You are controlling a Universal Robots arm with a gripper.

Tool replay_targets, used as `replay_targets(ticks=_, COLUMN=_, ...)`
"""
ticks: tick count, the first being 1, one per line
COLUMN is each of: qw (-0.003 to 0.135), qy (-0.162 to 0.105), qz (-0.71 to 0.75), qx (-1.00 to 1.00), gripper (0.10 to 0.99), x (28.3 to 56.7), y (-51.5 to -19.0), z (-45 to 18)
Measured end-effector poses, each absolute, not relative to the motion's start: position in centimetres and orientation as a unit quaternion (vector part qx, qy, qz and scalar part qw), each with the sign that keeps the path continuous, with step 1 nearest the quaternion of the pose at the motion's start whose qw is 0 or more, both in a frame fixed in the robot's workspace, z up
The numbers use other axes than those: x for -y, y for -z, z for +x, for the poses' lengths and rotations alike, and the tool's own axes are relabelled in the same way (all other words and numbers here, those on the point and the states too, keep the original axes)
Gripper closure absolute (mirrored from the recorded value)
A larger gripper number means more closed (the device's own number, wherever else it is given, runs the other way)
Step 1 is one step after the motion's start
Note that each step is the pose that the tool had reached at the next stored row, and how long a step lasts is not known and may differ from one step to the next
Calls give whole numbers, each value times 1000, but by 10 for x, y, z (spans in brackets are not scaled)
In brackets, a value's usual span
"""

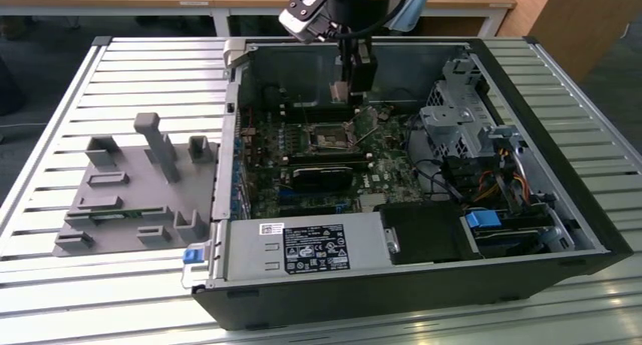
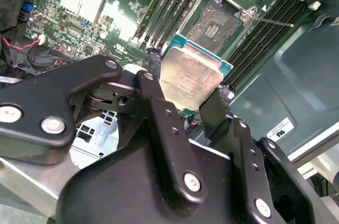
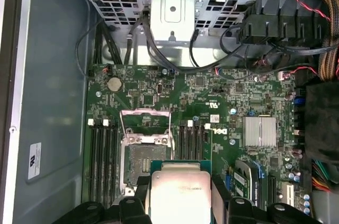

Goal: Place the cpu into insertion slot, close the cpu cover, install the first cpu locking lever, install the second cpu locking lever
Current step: 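Place the cpu into insertion slot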

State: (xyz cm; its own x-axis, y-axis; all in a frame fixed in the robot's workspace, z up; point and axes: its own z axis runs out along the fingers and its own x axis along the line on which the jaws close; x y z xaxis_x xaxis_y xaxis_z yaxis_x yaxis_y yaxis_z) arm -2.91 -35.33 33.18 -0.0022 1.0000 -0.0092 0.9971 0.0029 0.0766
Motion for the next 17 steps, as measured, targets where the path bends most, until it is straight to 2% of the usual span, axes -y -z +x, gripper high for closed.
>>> replay_targets(ticks=17, qw=30, qy=-24, qz=706, qx=-707, gripper=545, x=353, y=-325, z=-29)
